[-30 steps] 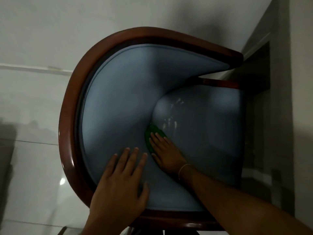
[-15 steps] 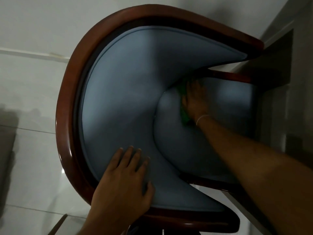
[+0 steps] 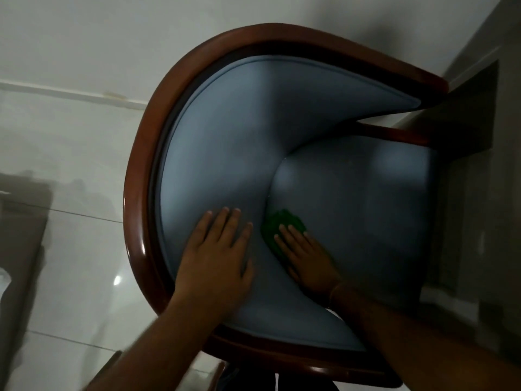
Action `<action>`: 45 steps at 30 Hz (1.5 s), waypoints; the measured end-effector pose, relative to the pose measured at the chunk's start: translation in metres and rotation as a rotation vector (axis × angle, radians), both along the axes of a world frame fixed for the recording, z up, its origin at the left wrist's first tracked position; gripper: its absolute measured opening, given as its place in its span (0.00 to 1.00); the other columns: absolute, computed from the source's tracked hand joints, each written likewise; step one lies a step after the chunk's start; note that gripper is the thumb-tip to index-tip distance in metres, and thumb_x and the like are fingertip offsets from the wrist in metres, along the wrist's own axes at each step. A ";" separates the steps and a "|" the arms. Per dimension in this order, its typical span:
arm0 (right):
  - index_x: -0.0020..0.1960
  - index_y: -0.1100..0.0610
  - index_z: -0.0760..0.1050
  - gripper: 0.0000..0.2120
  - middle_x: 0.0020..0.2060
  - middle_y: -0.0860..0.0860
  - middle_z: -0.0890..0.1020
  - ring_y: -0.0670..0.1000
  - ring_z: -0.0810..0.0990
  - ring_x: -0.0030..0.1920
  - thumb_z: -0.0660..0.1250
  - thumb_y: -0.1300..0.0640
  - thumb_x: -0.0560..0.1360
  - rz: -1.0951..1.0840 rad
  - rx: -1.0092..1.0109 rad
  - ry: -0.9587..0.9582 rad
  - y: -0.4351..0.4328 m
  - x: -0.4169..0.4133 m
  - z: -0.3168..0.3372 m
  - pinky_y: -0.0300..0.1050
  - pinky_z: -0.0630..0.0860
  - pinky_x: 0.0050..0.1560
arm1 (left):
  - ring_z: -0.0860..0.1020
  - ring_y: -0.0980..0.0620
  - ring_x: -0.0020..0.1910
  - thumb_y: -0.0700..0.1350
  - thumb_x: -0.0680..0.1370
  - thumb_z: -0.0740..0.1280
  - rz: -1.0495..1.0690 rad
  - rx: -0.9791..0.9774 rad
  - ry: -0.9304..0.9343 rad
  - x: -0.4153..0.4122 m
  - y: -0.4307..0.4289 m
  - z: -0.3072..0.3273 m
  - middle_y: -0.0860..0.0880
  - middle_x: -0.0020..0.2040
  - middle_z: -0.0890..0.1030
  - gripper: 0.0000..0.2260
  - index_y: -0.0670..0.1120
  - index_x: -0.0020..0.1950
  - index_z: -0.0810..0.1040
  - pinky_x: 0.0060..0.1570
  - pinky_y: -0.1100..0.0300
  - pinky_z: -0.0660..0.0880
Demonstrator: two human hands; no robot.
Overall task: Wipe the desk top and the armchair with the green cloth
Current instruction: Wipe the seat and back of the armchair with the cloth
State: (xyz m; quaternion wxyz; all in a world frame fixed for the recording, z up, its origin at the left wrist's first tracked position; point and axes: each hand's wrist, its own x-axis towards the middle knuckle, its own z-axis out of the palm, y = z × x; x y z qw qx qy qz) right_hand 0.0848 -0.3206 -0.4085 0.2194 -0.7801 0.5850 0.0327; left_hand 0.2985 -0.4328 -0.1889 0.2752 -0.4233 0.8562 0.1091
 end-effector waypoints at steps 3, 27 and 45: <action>0.83 0.54 0.61 0.33 0.83 0.55 0.62 0.57 0.61 0.82 0.64 0.46 0.80 0.118 -0.086 0.059 0.004 -0.010 -0.002 0.54 0.54 0.80 | 0.43 0.47 0.89 0.60 0.85 0.46 -0.095 -0.094 -0.047 0.005 -0.036 0.002 0.43 0.90 0.43 0.34 0.48 0.89 0.45 0.85 0.44 0.34; 0.85 0.59 0.53 0.31 0.84 0.59 0.56 0.62 0.53 0.84 0.57 0.55 0.84 -0.637 -0.037 0.087 -0.138 -0.101 0.009 0.64 0.54 0.83 | 0.48 0.41 0.89 0.56 0.82 0.46 -0.314 -0.255 -0.045 0.010 -0.079 -0.011 0.39 0.89 0.48 0.33 0.49 0.87 0.60 0.85 0.37 0.40; 0.84 0.53 0.59 0.30 0.84 0.52 0.60 0.55 0.57 0.84 0.57 0.48 0.83 -0.277 -0.111 -0.044 -0.148 -0.067 0.002 0.58 0.60 0.81 | 0.66 0.34 0.83 0.52 0.81 0.57 -0.404 -0.416 0.321 0.021 -0.084 -0.045 0.33 0.84 0.64 0.27 0.39 0.71 0.82 0.84 0.34 0.54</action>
